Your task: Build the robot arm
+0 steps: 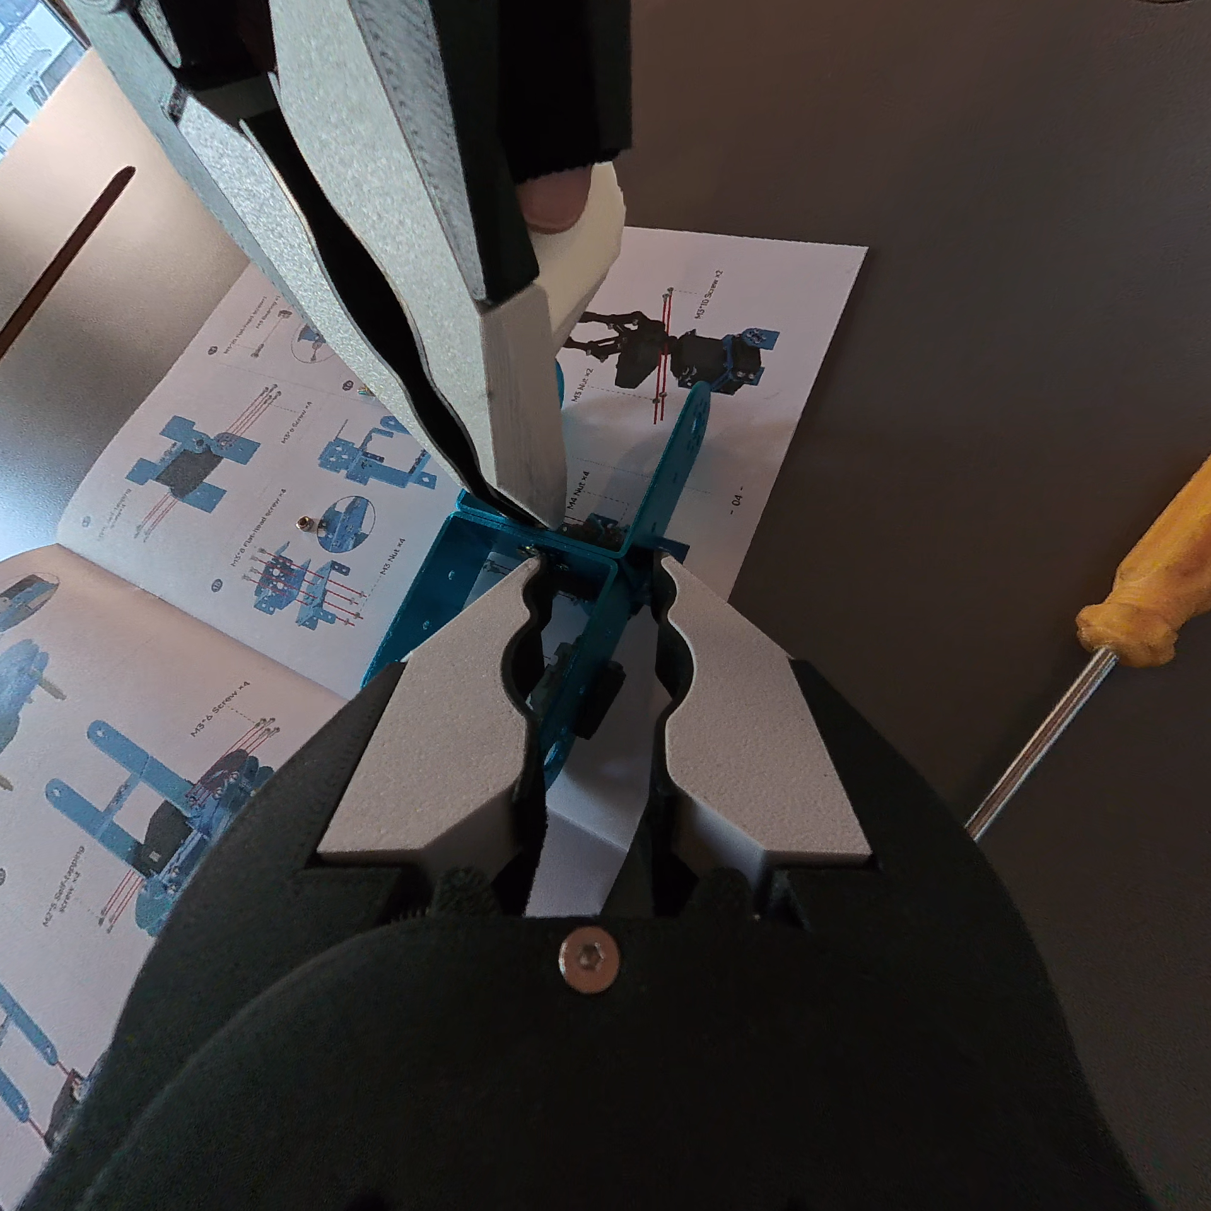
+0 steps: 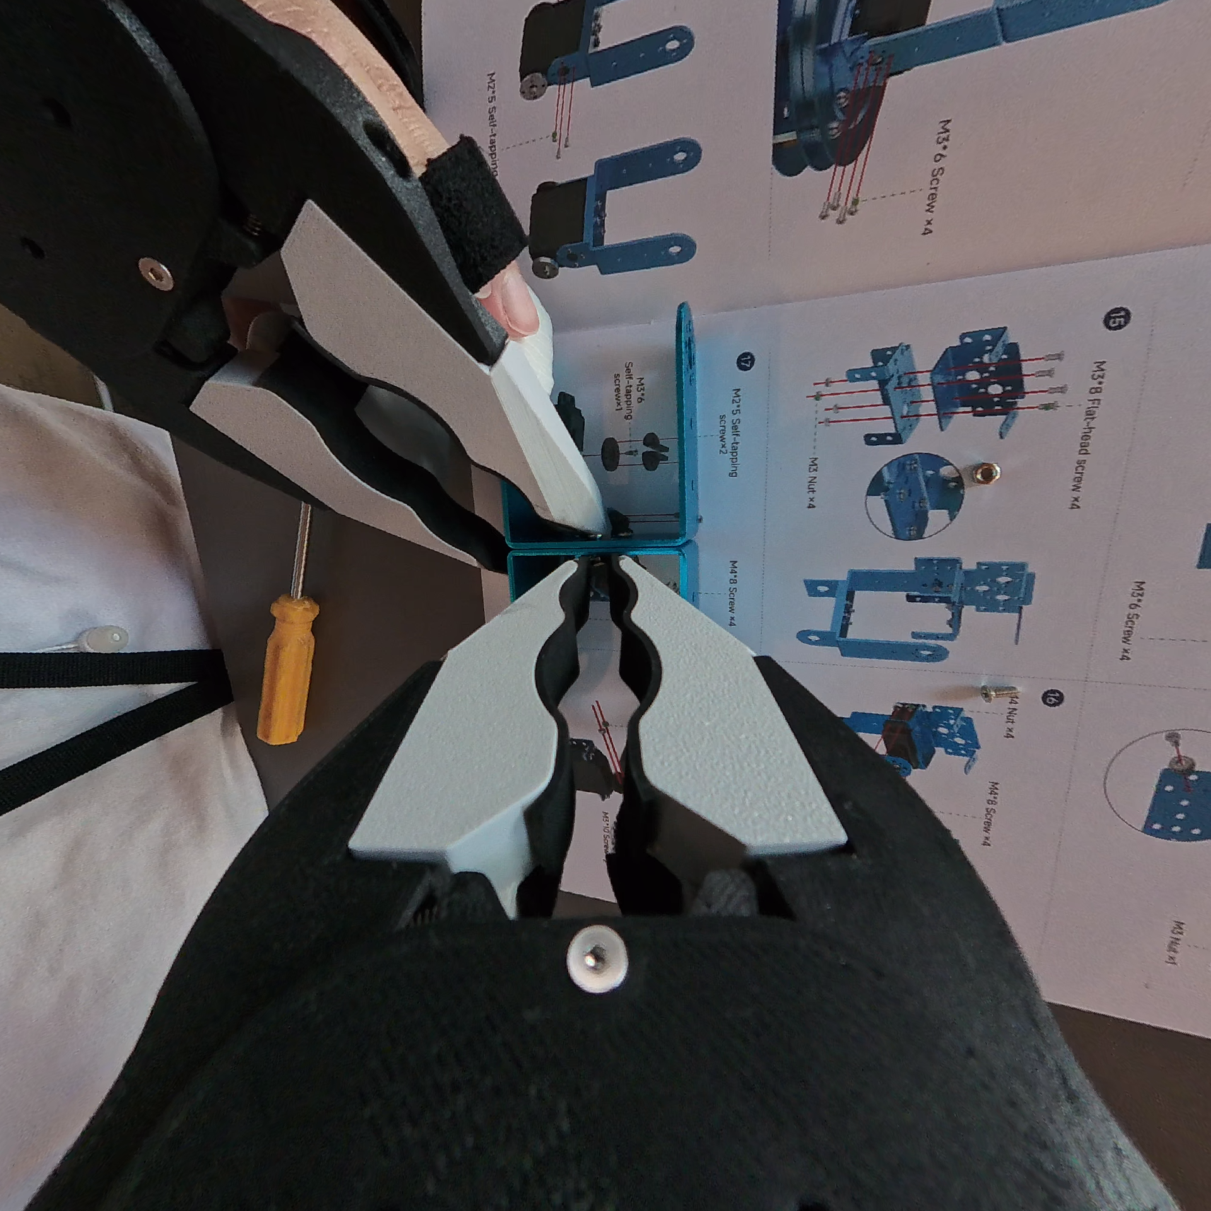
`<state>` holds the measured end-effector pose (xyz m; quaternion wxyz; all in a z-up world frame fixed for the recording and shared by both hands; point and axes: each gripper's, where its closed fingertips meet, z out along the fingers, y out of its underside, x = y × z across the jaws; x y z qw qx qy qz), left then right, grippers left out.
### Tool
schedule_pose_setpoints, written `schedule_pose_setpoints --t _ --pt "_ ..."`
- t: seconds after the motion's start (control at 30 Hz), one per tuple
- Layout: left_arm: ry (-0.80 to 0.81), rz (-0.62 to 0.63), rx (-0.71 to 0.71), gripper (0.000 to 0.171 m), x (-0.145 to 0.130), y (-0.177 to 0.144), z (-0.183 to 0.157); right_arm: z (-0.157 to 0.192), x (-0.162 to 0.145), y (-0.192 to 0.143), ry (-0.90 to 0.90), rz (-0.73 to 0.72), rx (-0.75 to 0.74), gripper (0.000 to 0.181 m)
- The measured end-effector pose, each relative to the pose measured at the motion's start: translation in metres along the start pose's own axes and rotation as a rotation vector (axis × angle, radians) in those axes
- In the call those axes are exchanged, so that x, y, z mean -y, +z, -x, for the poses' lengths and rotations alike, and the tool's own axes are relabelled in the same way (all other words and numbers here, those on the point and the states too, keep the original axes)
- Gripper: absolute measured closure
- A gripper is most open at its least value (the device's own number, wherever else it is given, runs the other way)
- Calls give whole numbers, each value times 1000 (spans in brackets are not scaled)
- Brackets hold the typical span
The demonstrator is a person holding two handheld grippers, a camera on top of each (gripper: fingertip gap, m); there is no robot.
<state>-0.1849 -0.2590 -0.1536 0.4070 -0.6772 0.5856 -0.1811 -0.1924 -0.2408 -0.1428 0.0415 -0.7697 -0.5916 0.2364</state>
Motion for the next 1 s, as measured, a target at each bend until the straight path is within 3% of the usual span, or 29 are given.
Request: schedule_pose_setpoints --t 0.8,0.9,1.0 --pt "3 1 2 143 0 0 0 -1 5 -10 -15 -91 -36 181" --pt "1 2 1 143 0 1 0 2 4 -14 -106 -89 -62 175" --pt "-2 3 0 143 0 1 0 -5 2 -15 -242 -86 -166 155"
